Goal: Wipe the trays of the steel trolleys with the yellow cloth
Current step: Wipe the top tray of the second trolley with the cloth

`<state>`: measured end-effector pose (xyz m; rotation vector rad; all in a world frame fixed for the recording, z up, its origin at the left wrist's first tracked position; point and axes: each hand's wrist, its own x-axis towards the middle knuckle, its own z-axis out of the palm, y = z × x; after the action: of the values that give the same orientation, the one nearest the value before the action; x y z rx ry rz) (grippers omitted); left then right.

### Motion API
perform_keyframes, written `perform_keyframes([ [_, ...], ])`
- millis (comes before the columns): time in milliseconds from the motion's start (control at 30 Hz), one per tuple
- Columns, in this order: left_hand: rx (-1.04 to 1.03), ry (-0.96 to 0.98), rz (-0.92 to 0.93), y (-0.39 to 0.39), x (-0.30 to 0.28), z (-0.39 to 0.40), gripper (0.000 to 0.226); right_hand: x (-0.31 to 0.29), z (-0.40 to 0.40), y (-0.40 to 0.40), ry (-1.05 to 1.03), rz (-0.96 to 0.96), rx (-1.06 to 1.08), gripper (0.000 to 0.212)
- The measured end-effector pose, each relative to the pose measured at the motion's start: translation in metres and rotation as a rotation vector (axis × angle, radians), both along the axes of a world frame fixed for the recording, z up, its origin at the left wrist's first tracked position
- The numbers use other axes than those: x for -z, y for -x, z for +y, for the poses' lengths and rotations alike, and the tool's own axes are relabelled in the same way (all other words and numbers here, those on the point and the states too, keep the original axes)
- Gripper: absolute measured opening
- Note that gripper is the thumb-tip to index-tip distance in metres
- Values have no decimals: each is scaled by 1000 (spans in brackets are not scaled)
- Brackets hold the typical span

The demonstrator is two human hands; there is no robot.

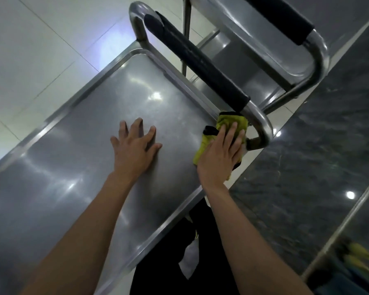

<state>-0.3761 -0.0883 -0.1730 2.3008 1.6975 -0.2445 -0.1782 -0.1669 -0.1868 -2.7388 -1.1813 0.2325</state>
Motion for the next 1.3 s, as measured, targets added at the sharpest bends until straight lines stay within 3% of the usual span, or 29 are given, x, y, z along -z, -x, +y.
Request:
perform_keyframes([
  [333, 112, -90, 12, 40, -8, 48, 54, 6, 31, 26, -16, 23, -82, 62],
  [500, 77, -29, -11, 68, 3, 70, 72, 9, 53, 46, -16, 18, -85, 62],
  [767, 72, -22, 27, 81, 17, 74, 76, 8, 163, 105, -37, 47, -380, 63],
  [1033, 80, -8, -14, 82, 22, 71, 74, 10, 301, 134, 2, 80, -932, 55],
  [1300, 86, 11, 3, 79, 17, 69, 76, 10, 272, 113, -76, 120, -1040, 47],
])
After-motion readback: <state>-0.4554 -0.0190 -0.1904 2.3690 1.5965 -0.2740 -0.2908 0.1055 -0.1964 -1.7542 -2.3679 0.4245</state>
